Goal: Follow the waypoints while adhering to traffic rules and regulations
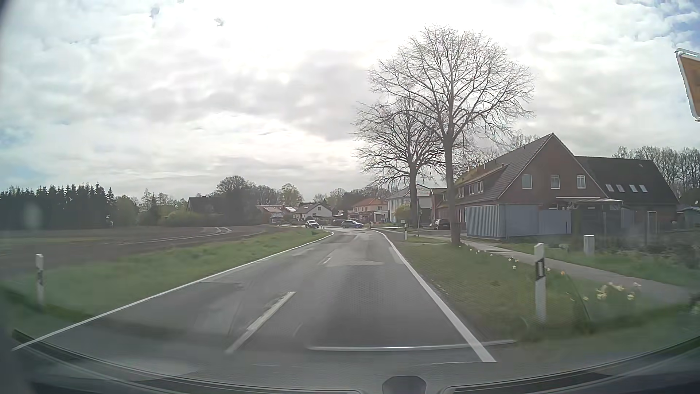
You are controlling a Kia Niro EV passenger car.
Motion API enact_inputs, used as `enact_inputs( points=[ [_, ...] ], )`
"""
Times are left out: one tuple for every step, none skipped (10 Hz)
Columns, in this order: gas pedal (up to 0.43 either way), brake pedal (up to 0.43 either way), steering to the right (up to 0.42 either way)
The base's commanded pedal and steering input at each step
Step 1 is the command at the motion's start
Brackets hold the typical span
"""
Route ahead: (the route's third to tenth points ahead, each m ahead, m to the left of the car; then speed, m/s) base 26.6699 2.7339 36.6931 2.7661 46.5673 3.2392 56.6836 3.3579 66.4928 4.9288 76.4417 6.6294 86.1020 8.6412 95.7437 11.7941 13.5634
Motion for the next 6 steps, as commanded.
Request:
enact_inputs(
  points=[
    [0.130, 0.000, 0.000],
    [0.138, 0.006, 0.000],
    [0.150, 0.000, 0.000],
    [0.150, 0.000, 0.000],
    [0.150, 0.000, 0.000],
    [0.150, 0.000, 0.000]
  ],
)
